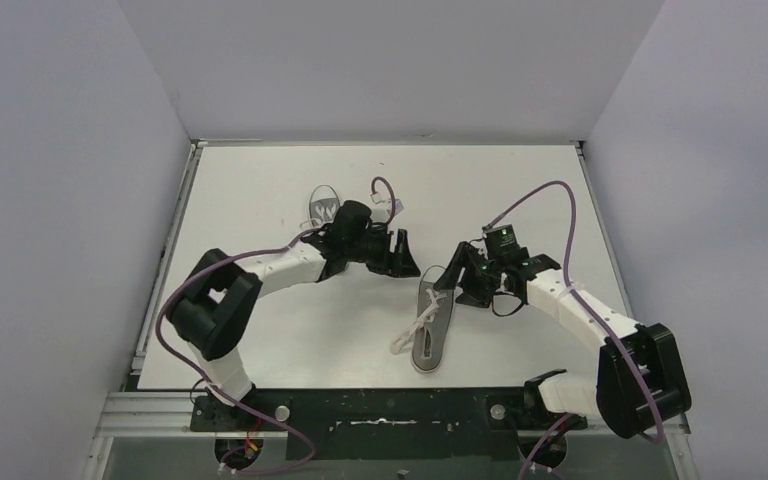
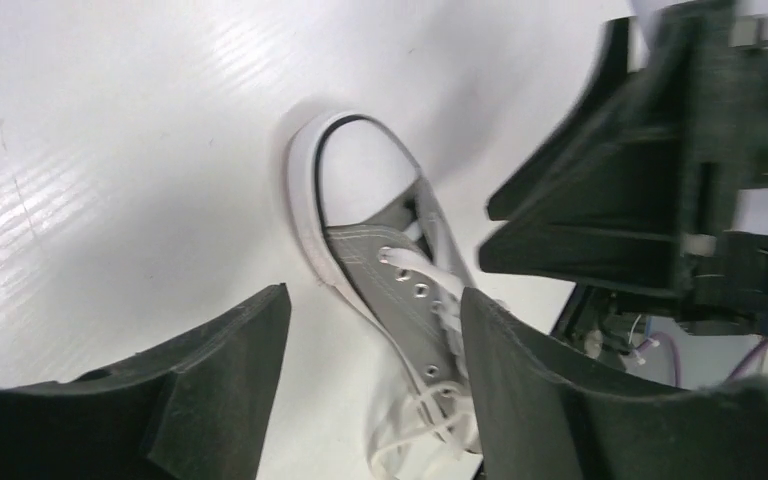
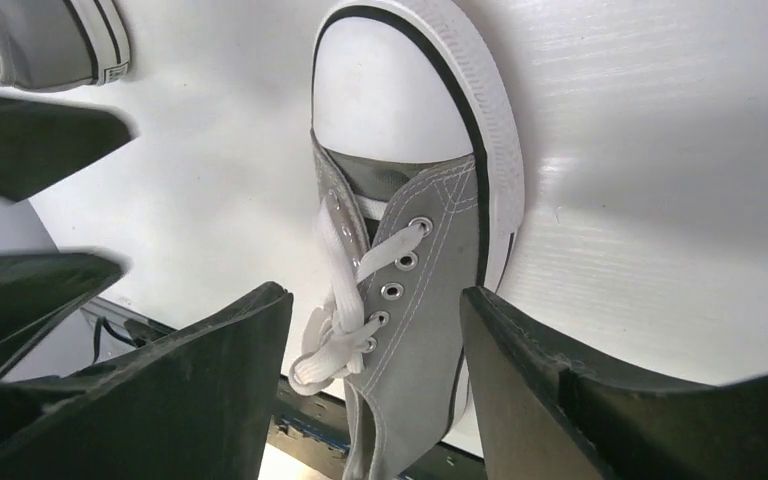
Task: Tie the shoes
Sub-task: Adjust the shoe at the center of the board.
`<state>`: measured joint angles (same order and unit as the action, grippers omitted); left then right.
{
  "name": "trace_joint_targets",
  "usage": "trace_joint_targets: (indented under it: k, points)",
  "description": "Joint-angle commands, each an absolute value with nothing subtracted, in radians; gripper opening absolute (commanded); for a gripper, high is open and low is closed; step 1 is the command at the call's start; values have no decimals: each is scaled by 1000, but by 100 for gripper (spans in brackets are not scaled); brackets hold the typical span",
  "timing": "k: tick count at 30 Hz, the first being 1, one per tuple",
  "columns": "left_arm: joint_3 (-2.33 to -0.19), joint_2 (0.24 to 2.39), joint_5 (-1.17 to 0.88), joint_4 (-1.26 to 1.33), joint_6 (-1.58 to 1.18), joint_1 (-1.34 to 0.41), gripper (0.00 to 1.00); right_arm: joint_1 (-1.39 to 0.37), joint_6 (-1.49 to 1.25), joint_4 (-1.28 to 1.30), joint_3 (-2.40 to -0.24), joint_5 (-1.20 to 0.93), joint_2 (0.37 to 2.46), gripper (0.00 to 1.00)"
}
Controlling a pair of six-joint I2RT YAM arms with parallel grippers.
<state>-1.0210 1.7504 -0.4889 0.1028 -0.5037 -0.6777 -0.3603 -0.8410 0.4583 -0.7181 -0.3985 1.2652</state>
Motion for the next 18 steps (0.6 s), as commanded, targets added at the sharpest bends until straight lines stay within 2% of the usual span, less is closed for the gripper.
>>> trace_joint_targets:
  k: [1, 5, 12, 16, 18]
  points:
    - [-1005, 1512, -464, -64, -434, -720, 57, -352, -711, 593, -783, -397, 1238, 64]
    - [-880, 1389, -405, -51, -490, -838, 46, -364, -698, 607, -772, -467, 1226, 63]
    - [-793, 1355, -311, 3, -531, -969, 31, -455, -711, 688, -785, -441, 1159, 60]
    - [-809, 1384, -275, -79, -519, -986, 26, -467, -716, 689, -775, -436, 1149, 60]
    - [-816, 1394, -276, -91, -522, -986, 29, -467, -717, 686, -773, -433, 1149, 60]
